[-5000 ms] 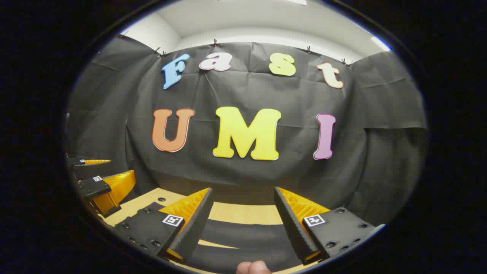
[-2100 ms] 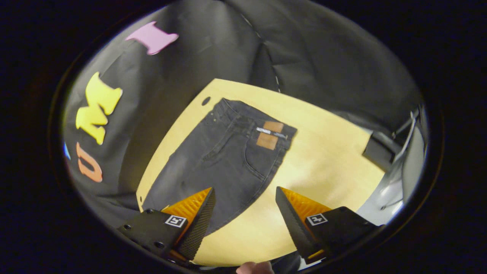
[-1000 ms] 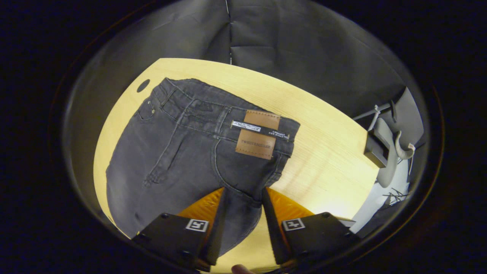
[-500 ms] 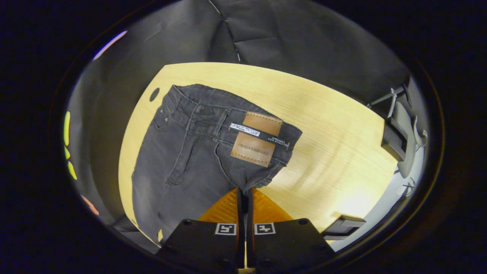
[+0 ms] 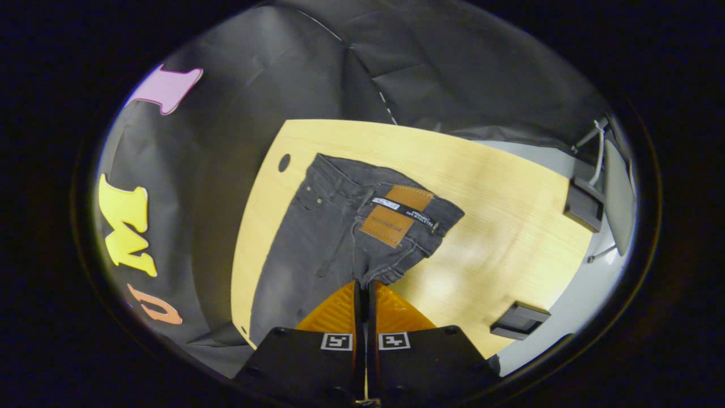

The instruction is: Grasp the waist and the cuffs of the jeans and fold them to make the two legs overlap; first hold the waist and fold one-third of the jeans toward the cuffs, then hold the cuffs and fold the remaining one-third in the same direction to finish folding.

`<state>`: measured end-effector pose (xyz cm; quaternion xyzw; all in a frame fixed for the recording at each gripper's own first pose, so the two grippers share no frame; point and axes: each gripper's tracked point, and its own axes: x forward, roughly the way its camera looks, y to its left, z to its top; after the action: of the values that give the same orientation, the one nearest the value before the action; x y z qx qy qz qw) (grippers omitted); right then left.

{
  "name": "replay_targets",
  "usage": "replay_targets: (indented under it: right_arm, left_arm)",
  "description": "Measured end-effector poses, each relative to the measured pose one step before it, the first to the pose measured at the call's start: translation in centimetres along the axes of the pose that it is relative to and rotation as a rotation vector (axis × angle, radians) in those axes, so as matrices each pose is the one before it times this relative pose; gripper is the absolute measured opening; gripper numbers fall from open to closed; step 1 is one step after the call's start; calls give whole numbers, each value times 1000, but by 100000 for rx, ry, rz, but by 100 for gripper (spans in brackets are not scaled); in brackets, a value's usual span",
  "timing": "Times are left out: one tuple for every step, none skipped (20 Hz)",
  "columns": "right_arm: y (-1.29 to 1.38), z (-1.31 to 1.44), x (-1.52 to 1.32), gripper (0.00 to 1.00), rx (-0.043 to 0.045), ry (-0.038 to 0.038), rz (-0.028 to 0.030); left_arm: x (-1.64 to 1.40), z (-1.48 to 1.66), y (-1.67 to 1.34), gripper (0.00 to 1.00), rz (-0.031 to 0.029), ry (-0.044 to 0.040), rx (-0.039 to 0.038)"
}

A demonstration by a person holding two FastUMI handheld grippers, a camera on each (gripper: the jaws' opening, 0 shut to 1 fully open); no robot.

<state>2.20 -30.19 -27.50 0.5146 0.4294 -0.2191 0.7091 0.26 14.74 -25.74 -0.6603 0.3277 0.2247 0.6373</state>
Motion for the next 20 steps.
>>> replay_targets:
  right_arm:
    - [787,442,-127,2,-783,558,1160]
    - [584,379,-113,2,-647,539,707]
    - [450,409,126,2,-669,816,451]
    - [648,446,397,0,-899,728,626]
    - [732,532,431,2,-1078,1104,585]
    - [829,397,485,2,-2067,575,524]
    - [763,558,573,2,-3064,965,-172]
    - [912,455,354,0,-2396,388,462]
    - [1003,619,487,2,-2332,377,103]
    - [1104,855,670,2,-2660,-95,5]
    - [880,808,798,2,-3032,83,-37]
    - [919,704,796,2,-2230,262,385]
    - [835,860,1015,2,-1124,479,578]
    - [832,686,897,2,-374,510,665]
    - [676,726,1266,2,16,561,1441]
    - [248,657,1076,2,-37,160,1221]
    - [256,550,1176,2,-50,276,1101]
    - [-146,367,1040,2,124,81,675]
    - [-116,287,1088,2,1001,648,997]
    - [-163,143,892,2,1184,642,418]
  left_arm:
    - [100,458,-402,4,912,755,-861]
    - [263,282,-437,4,1077,1339,-467]
    - [477,191,-762,4,248,1803,-517]
    - [445,249,-1145,4,-252,1848,108]
    - [689,250,-949,4,689,1373,747]
    - [916,271,-937,4,567,1226,872]
    - [981,210,-1137,4,82,1505,345]
    - [1008,233,-1174,4,188,1161,573]
    - [968,194,-1144,4,322,951,748]
    - [1044,214,-1210,4,-508,663,283]
    - [1074,177,-1164,4,-77,610,517]
    - [1430,264,-662,4,1087,-24,862]
    - [1317,472,-340,4,1867,554,587]
    - [1348,429,-515,4,1489,827,-773]
    - [1281,566,-515,4,1237,393,-1266]
    - [1327,334,-560,4,954,789,-325]
    - [1192,140,-466,4,838,1151,410]
    - [1012,86,-646,4,566,1559,878]
    - [995,677,-665,4,873,195,1435]
    - [1234,174,-457,4,1480,1146,3081]
